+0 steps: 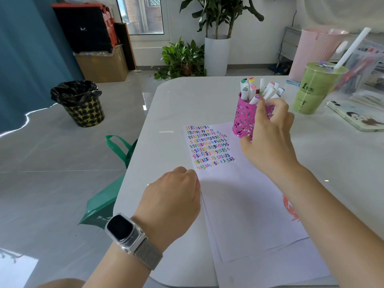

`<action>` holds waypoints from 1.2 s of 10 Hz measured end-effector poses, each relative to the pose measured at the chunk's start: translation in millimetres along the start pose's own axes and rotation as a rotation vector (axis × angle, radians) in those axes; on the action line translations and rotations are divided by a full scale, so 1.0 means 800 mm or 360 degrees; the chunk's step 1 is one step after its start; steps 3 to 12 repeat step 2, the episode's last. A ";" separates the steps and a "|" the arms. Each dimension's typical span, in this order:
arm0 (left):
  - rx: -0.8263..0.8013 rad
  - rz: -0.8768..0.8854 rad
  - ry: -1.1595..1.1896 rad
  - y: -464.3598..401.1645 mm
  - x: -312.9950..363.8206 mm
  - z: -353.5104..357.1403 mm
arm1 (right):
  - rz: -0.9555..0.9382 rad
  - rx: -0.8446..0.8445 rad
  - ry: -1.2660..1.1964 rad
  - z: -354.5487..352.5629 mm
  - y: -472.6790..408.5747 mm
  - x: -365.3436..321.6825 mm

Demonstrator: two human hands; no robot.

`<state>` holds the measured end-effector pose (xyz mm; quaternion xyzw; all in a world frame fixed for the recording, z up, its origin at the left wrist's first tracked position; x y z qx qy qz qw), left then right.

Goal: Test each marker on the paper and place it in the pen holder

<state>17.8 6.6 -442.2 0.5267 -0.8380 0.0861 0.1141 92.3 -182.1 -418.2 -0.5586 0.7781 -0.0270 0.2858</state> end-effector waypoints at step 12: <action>0.0057 0.0009 -0.0026 -0.001 -0.002 0.000 | 0.0040 0.0065 -0.0226 -0.017 0.016 0.000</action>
Point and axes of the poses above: each hand's wrist, its own y-axis away from the middle knuckle, its own z-axis out of the palm, x = y × z, the point moved 6 cm from there along -y, towards the middle knuckle, and after that the axes turned 13 degrees about z, right-handed, at the moved point
